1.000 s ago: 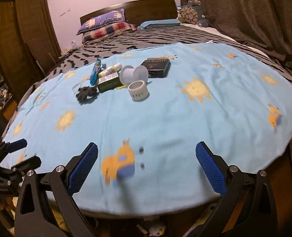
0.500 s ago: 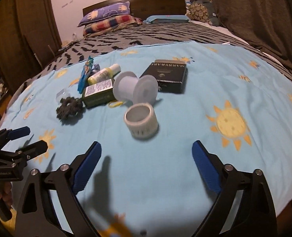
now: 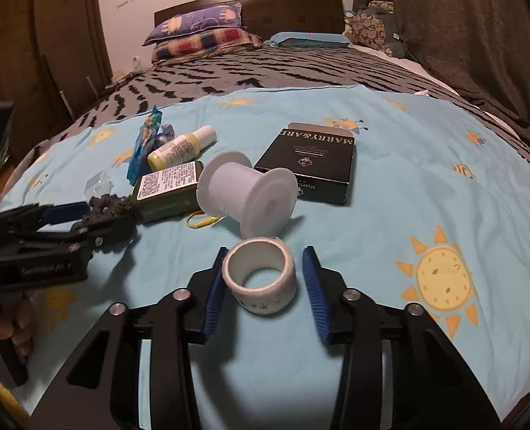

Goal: Collect trash
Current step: 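Grasp the white tape roll with the right tool while the left tool grasps the dark scrunchie, then lower tape roll and scrunchie into the floor bin and open both tools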

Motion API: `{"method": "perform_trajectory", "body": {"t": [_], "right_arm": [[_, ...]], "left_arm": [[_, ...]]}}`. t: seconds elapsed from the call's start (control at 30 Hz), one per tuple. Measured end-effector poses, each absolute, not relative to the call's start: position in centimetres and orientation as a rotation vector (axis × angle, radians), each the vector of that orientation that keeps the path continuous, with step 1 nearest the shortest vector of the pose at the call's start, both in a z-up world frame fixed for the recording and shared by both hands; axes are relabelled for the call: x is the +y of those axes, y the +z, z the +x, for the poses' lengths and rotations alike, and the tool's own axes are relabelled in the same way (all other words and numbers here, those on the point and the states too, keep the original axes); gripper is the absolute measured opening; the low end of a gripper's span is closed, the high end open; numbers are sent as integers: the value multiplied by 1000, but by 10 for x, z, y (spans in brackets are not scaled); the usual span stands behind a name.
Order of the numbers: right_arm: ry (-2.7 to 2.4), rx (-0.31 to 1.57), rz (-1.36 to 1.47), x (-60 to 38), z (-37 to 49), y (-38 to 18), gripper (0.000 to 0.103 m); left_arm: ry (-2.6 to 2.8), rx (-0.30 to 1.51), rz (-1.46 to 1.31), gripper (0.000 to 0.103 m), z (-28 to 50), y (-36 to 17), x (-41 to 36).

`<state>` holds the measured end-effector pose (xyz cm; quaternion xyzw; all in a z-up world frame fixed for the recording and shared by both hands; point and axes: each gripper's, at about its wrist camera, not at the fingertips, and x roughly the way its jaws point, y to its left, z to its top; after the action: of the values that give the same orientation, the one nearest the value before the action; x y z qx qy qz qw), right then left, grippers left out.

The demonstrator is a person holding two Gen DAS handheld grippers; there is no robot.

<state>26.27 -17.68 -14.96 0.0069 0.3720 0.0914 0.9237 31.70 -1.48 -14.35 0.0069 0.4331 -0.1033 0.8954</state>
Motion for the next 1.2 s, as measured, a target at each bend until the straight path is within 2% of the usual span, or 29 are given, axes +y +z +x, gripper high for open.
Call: {"method": "perform_trajectory", "body": {"t": [0.07, 0.1, 0.13, 0.23, 0.53, 1.2], "right_arm": [[186, 761, -6, -174, 262, -149, 35], [184, 760, -12, -173, 262, -149, 34], [185, 758, -17, -173, 261, -148, 34], [200, 762, -13, -173, 257, -145, 34], [212, 750, 3, -176, 220, -128, 34], [225, 709, 37, -195, 84, -106, 34]], "left_arm": [[-222, 900, 13, 59, 321, -144, -16], [-223, 899, 14, 55, 322, -144, -16], [-229, 898, 15, 47, 322, -144, -17], [-248, 899, 17, 8, 318, -143, -17], [-272, 885, 8, 4, 273, -131, -13], [-397, 790, 48, 1, 94, -92, -48]]}}
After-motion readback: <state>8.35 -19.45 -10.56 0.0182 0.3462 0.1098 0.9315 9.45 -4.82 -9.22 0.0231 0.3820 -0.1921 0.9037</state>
